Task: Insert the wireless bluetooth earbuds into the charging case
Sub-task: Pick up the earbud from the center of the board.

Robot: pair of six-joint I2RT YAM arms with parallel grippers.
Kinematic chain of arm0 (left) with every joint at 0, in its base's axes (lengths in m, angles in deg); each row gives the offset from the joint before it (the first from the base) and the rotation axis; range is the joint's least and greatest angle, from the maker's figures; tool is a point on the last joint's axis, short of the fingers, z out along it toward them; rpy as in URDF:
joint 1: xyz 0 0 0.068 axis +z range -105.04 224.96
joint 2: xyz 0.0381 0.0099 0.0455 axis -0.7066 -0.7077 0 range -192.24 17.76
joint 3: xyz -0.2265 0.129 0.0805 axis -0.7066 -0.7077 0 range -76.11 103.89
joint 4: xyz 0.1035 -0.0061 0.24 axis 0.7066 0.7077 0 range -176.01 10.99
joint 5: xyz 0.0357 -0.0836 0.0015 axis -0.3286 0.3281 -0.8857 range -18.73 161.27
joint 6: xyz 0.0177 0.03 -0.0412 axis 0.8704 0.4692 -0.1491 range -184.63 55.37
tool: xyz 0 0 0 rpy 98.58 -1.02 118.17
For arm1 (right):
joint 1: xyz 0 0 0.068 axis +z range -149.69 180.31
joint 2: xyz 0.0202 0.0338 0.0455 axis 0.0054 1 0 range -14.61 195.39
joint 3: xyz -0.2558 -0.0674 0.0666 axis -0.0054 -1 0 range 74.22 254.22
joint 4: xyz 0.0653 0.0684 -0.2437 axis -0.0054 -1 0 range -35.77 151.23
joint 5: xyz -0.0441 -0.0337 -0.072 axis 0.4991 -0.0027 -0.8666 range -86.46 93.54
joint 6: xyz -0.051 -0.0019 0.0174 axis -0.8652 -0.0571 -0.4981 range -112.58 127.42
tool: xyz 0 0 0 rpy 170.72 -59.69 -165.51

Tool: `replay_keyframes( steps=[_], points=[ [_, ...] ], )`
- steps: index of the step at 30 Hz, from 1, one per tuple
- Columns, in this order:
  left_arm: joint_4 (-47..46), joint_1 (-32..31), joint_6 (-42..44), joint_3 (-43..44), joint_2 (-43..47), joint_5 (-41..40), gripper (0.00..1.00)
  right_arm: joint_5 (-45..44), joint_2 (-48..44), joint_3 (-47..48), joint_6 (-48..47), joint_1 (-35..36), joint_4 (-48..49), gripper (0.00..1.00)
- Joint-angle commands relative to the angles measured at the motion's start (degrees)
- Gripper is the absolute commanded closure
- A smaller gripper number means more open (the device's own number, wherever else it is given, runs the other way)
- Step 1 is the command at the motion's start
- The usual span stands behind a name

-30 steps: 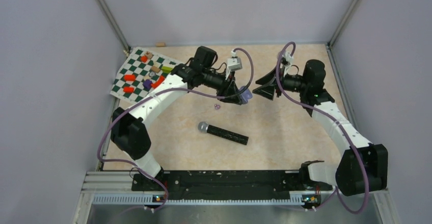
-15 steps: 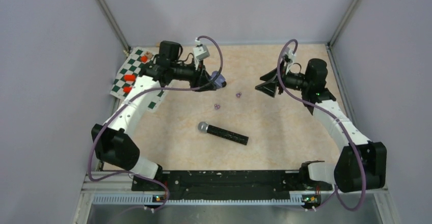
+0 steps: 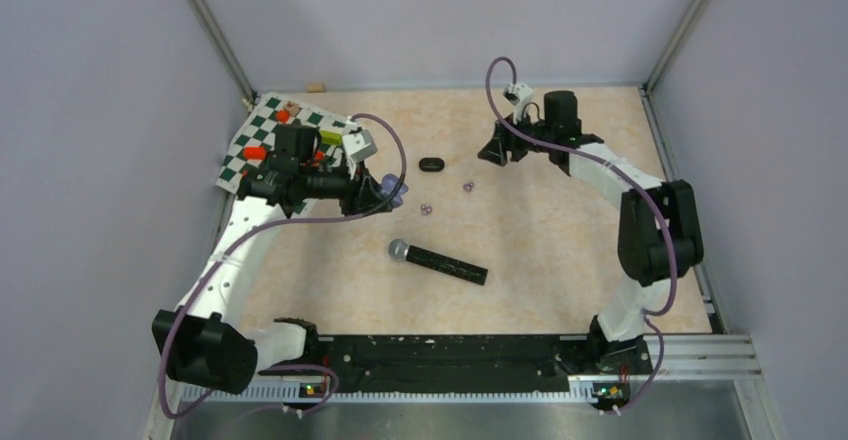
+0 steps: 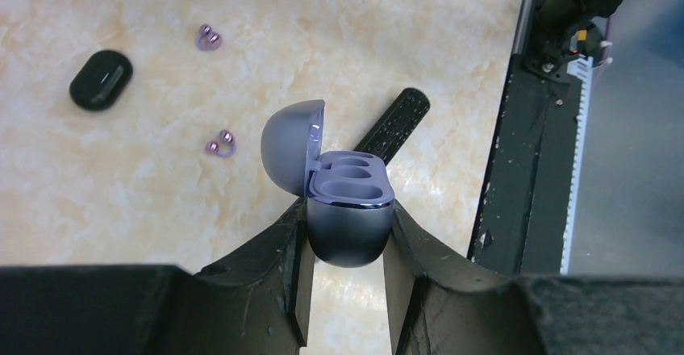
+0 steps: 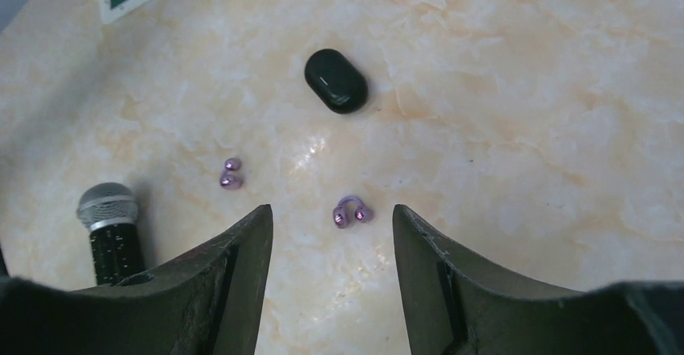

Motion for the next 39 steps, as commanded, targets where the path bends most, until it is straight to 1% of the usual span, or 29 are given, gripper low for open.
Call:
replay_keyframes(
  steps=[1,5,8,10,13,21,27,39],
  points=[
    [-0.5,2.9,3.2,-3.3,4.9,-1.7,1.00,-8.5,7.0,6.4,-2.7,3.2,-3.7,0.45],
    [0.8,3.4,4.9,-4.9,5.3,-0.3,1.00,-11.6,12.4,11.2,-4.0,4.3,-6.7,0.45],
    [-0.2,3.4,5.4,-6.5,5.4,1.9,1.00,-14.0,15.5,13.3,-3.9,4.7,-7.5,0.46],
    [-0.9,3.5,5.8,-7.6,5.8,1.5,1.00,-16.0,17.0,14.3,-4.2,5.4,-7.9,0.46],
    [-2.4,3.9,5.4,-9.7,7.4,0.3,1.00,-19.3,18.5,14.3,-4.1,6.4,-7.7,0.45],
    [-6.0,8.1,3.7,-12.9,12.0,4.8,1.00,-28.3,20.4,14.5,-2.6,8.4,-7.5,0.45],
    [-7.5,8.5,2.2,-13.5,11.0,5.9,1.00,-28.8,20.8,14.3,-2.3,8.7,-7.5,0.45],
    [-9.0,8.8,1.5,-14.4,11.0,6.6,1.00,-26.7,23.0,14.8,-2.8,9.8,-8.8,0.44]
  ],
)
